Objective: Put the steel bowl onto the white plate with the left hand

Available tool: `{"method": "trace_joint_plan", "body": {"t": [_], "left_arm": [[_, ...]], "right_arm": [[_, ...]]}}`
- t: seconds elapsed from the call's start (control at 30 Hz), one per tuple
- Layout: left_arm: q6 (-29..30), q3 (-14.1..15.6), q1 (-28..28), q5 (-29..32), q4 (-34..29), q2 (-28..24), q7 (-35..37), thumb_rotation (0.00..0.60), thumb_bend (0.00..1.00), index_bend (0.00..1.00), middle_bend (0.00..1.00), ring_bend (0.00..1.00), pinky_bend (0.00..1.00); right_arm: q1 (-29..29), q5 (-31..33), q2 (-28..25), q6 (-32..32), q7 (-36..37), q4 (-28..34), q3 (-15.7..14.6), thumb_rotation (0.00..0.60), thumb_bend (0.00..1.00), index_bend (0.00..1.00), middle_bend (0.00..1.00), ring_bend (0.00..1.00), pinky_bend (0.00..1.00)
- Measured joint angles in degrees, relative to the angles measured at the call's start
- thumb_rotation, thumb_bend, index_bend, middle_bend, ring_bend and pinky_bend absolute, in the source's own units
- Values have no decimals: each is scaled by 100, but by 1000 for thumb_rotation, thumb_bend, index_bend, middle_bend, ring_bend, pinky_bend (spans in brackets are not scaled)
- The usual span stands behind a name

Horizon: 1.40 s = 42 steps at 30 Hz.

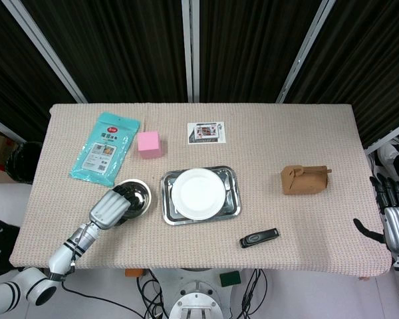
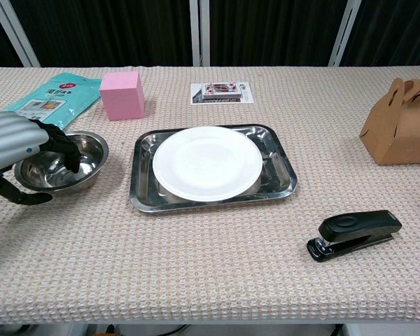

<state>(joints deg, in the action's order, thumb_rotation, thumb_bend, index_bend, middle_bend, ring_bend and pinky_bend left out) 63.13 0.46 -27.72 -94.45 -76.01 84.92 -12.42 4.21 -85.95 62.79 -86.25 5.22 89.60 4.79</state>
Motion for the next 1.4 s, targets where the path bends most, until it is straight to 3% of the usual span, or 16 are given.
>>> {"method": "trace_joint_plan", "body": {"t": [0.3,0.6,0.97,1.17,1.4], "left_arm": [[20,67,-61,15,63,71,6,600,342,480,478,345,398],[309,72,-78,-102,127,130,-11,600,442,654,648,500,552],[814,32,-171,-475,216,149,92,600,457,692,683,535,582],[603,-147,-577,-596,-36,81,-59,600,459,693,683,535,585],[-120,-419,-1267,-558,-160,263,-171,600,459,693,684,535,586]], "right_arm": [[5,10,9,28,16,-41,-4,600,176,0,0,0,0],[-31,61,17,-2,129,-120,18,600,176,0,0,0,0],[-32,27,5,-25,122,-110,20,600,176,0,0,0,0],[-41,54,12,-10,112,-104,18,600,176,0,0,0,0],[-31,86,-6,-1,111,-97,49,600,176,0,0,0,0]]}}
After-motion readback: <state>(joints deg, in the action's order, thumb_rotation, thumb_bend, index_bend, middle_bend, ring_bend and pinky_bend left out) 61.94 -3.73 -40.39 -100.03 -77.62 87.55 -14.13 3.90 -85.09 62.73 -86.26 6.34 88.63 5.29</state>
